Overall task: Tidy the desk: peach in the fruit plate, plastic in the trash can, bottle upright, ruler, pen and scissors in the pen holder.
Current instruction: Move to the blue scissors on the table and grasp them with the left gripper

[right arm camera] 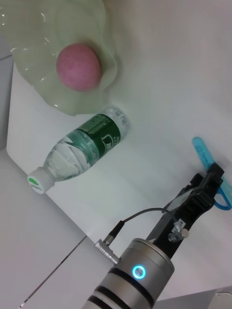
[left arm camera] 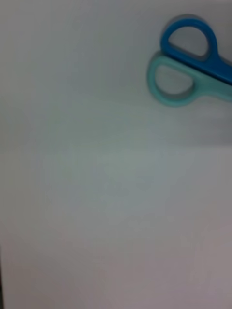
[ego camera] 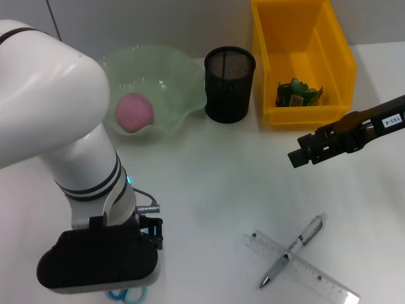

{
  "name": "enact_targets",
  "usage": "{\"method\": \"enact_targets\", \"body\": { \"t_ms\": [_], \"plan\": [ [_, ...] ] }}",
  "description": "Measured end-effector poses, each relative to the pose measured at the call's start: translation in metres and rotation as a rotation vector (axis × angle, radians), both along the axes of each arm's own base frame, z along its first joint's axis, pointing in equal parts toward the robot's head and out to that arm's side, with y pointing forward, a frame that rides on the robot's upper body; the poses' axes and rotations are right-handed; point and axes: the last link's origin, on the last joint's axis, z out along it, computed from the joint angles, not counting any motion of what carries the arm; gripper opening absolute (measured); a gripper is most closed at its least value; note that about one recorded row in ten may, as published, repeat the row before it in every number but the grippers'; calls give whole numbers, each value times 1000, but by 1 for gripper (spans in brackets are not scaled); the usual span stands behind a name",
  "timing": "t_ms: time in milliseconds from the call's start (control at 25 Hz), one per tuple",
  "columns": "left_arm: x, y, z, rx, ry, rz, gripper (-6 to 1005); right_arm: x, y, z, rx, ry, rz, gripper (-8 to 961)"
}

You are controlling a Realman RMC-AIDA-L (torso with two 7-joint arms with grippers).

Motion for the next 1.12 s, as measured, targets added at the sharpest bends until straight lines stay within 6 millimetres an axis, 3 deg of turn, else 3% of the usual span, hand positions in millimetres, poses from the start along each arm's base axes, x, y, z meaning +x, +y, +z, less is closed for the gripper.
{"method": "enact_targets", "body": {
  "t_ms": [560, 760, 1120],
  "plan": [
    [2, 1, -1, 9, 6, -6, 415, 0, 0, 0, 0, 0, 1, 814],
    [3, 2, -2, 7, 8, -4, 341, 0, 0, 0, -1, 0, 1, 814],
    [2, 3, -2, 6, 15, 2, 342, -2, 1, 0, 0, 0, 5, 815]
  ]
}}
